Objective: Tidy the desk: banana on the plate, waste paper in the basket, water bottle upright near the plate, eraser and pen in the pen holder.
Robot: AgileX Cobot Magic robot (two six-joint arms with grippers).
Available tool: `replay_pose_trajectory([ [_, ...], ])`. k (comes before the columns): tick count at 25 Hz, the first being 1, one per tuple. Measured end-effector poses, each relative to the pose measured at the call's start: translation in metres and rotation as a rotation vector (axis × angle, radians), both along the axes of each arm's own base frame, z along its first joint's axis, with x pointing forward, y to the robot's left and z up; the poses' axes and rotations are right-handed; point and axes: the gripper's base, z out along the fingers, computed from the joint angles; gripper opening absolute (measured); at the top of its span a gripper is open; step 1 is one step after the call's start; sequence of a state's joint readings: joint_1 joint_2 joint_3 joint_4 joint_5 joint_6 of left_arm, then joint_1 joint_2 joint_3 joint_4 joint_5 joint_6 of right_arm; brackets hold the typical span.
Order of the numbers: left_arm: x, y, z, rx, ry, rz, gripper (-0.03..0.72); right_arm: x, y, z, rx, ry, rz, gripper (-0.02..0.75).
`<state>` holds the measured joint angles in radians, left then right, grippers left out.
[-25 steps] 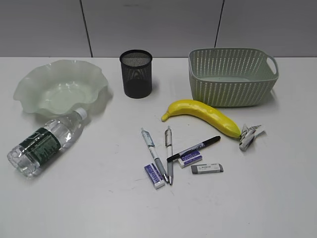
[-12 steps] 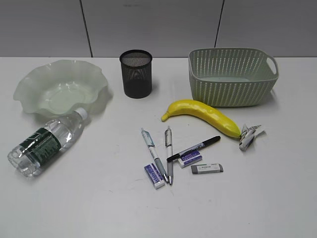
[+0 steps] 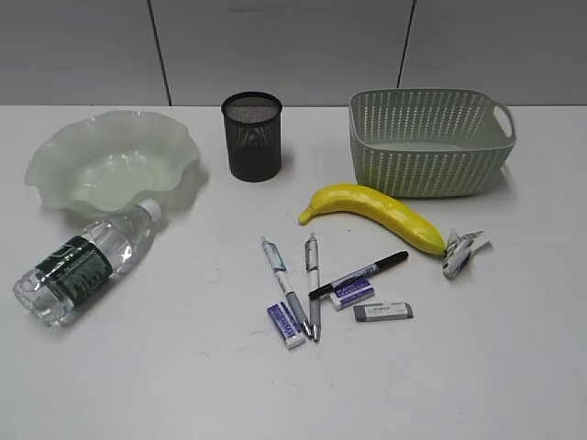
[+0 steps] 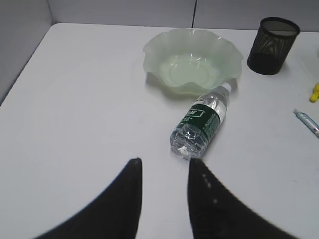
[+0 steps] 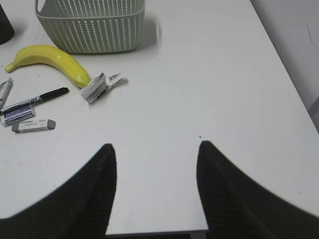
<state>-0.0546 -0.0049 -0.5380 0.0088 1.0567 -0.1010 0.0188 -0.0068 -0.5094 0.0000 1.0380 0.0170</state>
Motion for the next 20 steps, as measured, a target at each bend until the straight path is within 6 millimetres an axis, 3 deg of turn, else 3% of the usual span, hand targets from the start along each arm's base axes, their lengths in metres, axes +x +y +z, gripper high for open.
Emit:
replay_pose_trajectory([
  [5, 0.002, 0.0, 0.003, -0.007, -0.007, -0.057, 0.237, 0.0, 0.0, 0.0, 0.0, 0.0, 0.0, 0.419],
  [9, 0.022, -0.004, 0.02, -0.02, -0.076, -0.076, 0.237, 0.0, 0.0, 0.0, 0.0, 0.0, 0.0, 0.419],
  [13, 0.06, -0.013, 0.034, -0.111, -0.113, -0.105, 0.237, 0.0, 0.0, 0.0, 0.0, 0.0, 0.0, 0.419],
  [20, 0.155, -0.041, 0.039, -0.093, 0.023, -0.307, 0.241, 0.0, 0.0, 0.0, 0.0, 0.0, 0.0, 0.419],
])
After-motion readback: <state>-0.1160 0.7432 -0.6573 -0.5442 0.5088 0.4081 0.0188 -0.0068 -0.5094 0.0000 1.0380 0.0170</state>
